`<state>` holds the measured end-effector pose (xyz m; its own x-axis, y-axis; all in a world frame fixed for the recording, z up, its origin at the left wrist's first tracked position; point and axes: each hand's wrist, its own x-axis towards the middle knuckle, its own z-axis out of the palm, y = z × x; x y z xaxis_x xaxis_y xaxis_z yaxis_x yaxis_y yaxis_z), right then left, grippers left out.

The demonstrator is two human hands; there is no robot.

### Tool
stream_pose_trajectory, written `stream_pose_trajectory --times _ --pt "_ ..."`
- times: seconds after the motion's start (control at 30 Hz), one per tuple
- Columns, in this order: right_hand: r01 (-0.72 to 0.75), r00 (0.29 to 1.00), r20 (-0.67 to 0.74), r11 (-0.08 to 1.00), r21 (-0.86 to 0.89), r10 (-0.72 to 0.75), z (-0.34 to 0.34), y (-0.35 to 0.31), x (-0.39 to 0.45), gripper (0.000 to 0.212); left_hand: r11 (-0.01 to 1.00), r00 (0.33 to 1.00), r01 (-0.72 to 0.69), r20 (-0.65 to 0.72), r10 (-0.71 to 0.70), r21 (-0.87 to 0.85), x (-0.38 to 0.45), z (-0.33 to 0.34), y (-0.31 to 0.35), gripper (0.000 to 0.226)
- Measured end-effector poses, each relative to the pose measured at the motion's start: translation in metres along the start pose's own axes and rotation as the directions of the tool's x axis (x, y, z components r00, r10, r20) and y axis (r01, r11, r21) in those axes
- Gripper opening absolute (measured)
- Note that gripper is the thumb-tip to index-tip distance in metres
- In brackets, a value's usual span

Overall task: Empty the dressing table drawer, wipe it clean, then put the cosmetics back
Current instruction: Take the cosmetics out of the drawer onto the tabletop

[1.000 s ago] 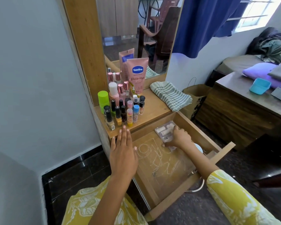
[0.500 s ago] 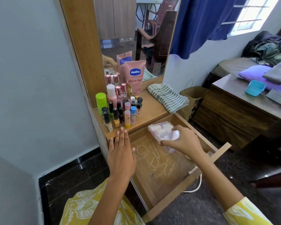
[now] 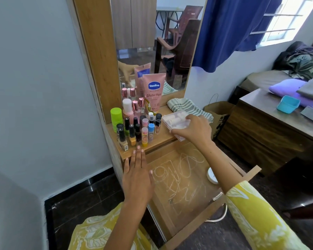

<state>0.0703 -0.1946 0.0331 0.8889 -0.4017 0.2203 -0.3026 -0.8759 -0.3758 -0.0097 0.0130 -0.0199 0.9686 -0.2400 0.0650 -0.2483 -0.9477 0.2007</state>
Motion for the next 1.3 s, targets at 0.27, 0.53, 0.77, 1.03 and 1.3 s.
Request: stream_pose_trajectory --times 0.27,0.53,0.77,1.03,1.3 --pt "-0.036 0.999 0.032 0.999 -0.024 0.036 0.024 -0.024 0.026 0.076 1.000 1.000 -0.008 0.000 0.008 -0.022 0.000 0.002 -0.001 0.064" --pt "0.037 0.994 -0.110 0.979 0.199 -0.015 0.027 -0.006 -0.003 0.055 0.999 0.999 -0.016 -0.033 0.015 -0.039 0.000 0.004 -0.002 0.062" --pt "0.060 0.980 0.199 0.977 -0.205 -0.019 0.021 0.065 -0.065 0.030 0.999 0.999 -0.042 -0.031 0.042 0.011 0.001 0.006 -0.004 0.062" --pt "0.101 0.841 0.506 0.862 -0.497 0.193 0.017 0.096 -0.073 0.034 0.999 0.999 -0.041 -0.020 0.041 0.034 0.001 0.005 -0.003 0.062" --pt "0.121 0.893 0.445 0.987 -0.107 -0.061 0.010 0.071 -0.061 0.055 0.999 0.999 -0.032 -0.007 0.033 0.040 -0.001 0.004 -0.003 0.063"
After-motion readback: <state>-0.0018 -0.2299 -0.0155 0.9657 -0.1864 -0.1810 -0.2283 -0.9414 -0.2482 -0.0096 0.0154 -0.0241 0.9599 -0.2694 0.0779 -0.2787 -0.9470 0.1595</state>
